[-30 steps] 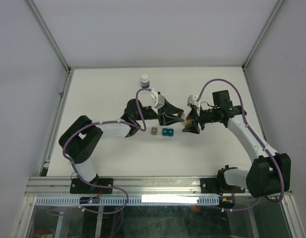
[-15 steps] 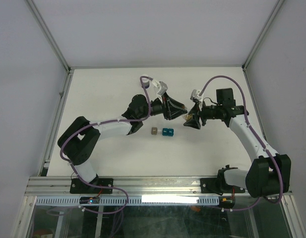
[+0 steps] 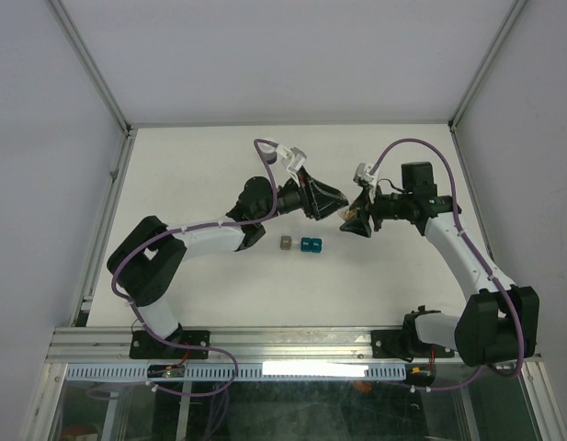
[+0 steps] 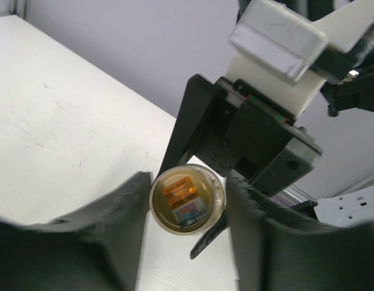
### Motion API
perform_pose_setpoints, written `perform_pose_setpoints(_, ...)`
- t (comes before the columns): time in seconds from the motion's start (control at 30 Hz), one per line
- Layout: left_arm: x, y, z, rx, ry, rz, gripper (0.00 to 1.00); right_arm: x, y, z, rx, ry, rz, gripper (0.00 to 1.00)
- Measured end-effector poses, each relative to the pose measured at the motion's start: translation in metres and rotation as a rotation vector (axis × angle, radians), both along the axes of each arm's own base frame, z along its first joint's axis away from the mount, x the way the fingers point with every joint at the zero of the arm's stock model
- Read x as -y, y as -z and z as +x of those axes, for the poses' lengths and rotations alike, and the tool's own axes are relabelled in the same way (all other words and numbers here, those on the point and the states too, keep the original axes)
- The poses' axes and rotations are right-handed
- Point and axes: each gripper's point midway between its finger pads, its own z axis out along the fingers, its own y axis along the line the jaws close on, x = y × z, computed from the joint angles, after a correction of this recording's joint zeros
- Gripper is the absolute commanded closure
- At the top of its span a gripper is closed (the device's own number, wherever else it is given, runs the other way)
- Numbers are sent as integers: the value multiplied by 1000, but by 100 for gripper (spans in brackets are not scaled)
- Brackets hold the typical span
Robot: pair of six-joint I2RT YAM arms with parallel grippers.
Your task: Sort the pills into containers
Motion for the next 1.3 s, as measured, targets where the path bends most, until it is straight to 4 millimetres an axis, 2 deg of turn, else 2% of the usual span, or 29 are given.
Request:
perform_pose_setpoints(0.07, 0, -7, -2, 19, 9, -25, 27, 0, 0, 0, -2, 2, -1, 100)
perform_pose_setpoints(0.13, -2, -13, -5, 43, 13, -41, 24, 1, 0, 0, -2, 2, -1, 100)
perform_pose_setpoints(0.33, -14, -23, -11, 124, -9, -23, 17, 1, 1, -2, -7, -4, 1, 100)
perform_pose_setpoints(0.43, -22, -31, -13, 213, -32, -7, 13, 1, 1, -4, -9, -14, 6, 100)
perform_pose_setpoints(0.53, -35, -32, -20, 318, -33, 13, 13, 0, 1, -7, -12, -26, 10, 100)
perform_pose_setpoints(0.73, -53, -16, -54, 579, 170, 7, 12, -2, 0, -13, -8, -62, 22, 100)
perform_pose_setpoints(0.87, -59, 7, -70, 695, 287, -20, 13, -3, 1, -21, 0, -107, 28, 100)
perform_pose_setpoints(1.0, -59, 25, -74, 714, 347, -18, 15, -5, 3, -28, 10, -144, 21, 100)
perform_pose_setpoints(1.3, -53, 24, -67, 711, 340, -26, 28, -16, 10, -42, 13, -227, 5, 100)
